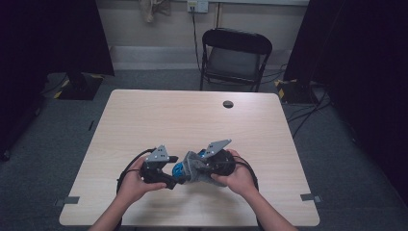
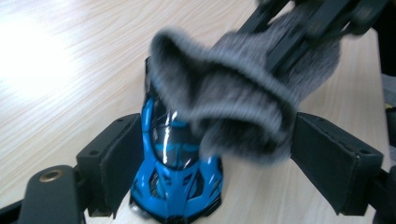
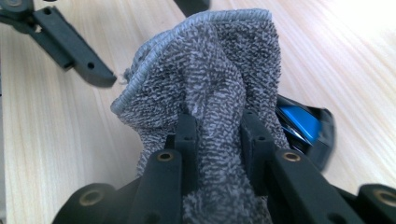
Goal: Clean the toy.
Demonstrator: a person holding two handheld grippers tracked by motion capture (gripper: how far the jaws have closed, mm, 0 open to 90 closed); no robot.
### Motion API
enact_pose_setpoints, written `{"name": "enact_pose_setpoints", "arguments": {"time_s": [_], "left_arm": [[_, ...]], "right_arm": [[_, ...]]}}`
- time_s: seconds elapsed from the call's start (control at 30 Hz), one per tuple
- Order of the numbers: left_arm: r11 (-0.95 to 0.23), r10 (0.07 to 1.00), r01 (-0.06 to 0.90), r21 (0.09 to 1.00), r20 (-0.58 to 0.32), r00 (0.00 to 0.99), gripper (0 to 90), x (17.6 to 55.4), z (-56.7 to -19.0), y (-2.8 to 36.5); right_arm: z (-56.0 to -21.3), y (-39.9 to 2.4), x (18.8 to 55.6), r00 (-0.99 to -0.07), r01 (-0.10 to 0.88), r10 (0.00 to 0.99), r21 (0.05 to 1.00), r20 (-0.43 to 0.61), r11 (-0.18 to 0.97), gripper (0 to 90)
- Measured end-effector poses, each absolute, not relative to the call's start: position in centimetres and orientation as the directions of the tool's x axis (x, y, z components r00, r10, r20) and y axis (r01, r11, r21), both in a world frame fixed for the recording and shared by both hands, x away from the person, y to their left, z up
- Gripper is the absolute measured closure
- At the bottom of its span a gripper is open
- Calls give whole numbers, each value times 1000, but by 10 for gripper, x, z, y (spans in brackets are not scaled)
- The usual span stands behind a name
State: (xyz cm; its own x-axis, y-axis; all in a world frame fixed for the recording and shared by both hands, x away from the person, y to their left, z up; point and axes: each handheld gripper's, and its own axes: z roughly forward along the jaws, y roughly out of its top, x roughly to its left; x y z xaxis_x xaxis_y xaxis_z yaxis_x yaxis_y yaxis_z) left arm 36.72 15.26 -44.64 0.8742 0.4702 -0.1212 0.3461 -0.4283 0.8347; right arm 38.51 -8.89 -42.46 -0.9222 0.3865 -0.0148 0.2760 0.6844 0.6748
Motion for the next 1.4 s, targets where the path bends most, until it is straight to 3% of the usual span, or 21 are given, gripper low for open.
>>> {"name": "enact_pose_setpoints", "arguments": {"time_s": [0.3, 0.67, 0.73, 0.9, 1.27, 1.4], "left_arm": [[-455, 435, 332, 826, -119, 892, 207, 371, -452, 138], [-489, 406, 306, 817, -97, 909, 455, 377, -452, 134], [-505, 404, 293, 812, -77, 912, 535, 376, -450, 136], [-493, 409, 325, 808, -115, 905, 674, 378, -446, 141], [-481, 423, 374, 793, -163, 891, 746, 378, -441, 146], [-480, 427, 375, 793, -162, 890, 750, 377, -439, 148]], "right_arm": [[-431, -81, 387, -928, 275, 373, 667, -4, 692, 730], [-422, -78, 386, -934, 259, 357, 683, -3, 683, 731], [-420, -76, 386, -935, 256, 355, 686, -4, 681, 731], [-415, -73, 386, -939, 243, 343, 689, -8, 683, 732], [-416, -75, 387, -936, 264, 351, 712, 26, 651, 700], [-416, -76, 387, -936, 263, 352, 723, 29, 639, 602]]}}
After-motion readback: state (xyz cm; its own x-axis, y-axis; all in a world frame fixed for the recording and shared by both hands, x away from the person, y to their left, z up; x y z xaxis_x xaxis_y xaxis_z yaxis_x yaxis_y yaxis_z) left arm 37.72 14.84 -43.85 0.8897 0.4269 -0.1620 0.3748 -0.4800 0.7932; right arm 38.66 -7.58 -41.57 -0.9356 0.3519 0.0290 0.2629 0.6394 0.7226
